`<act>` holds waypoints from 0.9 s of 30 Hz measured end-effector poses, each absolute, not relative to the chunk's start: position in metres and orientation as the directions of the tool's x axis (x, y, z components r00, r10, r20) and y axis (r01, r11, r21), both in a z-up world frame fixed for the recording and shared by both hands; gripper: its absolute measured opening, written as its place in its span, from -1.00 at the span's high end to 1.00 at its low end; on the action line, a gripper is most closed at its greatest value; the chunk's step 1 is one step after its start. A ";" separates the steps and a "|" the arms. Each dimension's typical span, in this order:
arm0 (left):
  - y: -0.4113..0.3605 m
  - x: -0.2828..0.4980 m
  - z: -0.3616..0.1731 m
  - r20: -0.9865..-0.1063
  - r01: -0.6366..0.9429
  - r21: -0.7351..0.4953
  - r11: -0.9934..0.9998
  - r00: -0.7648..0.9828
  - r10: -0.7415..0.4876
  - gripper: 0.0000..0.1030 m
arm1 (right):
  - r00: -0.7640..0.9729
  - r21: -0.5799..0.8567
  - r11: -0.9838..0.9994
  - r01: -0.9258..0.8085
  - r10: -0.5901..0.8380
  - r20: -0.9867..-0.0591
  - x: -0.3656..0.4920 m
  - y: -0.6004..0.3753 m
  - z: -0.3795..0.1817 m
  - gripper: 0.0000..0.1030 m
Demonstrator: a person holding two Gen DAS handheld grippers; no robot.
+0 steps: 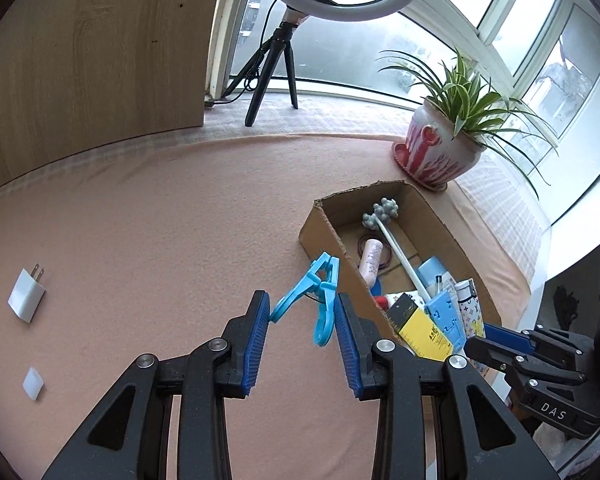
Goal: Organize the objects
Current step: 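Carry the clip and lighter into the box and open both grippers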
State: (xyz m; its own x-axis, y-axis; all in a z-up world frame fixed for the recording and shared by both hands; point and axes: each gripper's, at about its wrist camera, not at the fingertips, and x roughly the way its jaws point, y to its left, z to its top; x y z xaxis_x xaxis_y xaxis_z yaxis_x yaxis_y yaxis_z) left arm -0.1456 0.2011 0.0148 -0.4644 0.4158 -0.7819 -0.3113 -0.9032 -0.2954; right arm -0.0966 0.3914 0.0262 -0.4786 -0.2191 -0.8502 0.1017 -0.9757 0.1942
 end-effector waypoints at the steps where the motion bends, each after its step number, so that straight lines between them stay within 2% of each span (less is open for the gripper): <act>1: 0.211 -0.150 0.015 -0.781 -0.321 -0.291 -0.901 -0.464 0.418 0.30 | -0.482 0.190 -0.978 0.092 -0.210 -0.851 -0.096 0.398 0.026 0.61; 17: 0.321 -0.202 0.005 -0.784 -0.370 -0.283 -0.885 -0.443 0.436 0.28 | -0.480 0.176 -0.984 0.024 -0.166 -0.861 -0.098 0.459 0.016 0.61; 19: 0.327 -0.206 0.001 -0.790 -0.363 -0.284 -0.887 -0.436 0.432 0.11 | -0.479 0.181 -0.983 0.022 -0.169 -0.861 -0.099 0.463 0.015 0.60; 20: 0.330 -0.208 -0.001 -0.794 -0.364 -0.287 -0.886 -0.427 0.432 -0.13 | -0.480 0.187 -0.982 0.024 -0.176 -0.860 -0.099 0.465 0.016 0.60; 21: 0.331 -0.209 -0.002 -0.793 -0.363 -0.284 -0.887 -0.431 0.430 -0.14 | -0.481 0.192 -0.981 0.028 -0.181 -0.858 -0.099 0.467 0.015 0.58; 23: 0.330 -0.208 -0.005 -0.797 -0.354 -0.273 -0.895 -0.437 0.416 -0.14 | -0.477 0.183 -0.983 0.029 -0.174 -0.862 -0.101 0.467 0.015 0.24; 27: 0.321 -0.206 -0.009 -0.802 -0.327 -0.285 -0.901 -0.433 0.411 -0.14 | -0.477 0.192 -0.981 0.040 -0.188 -0.859 -0.102 0.469 0.015 0.22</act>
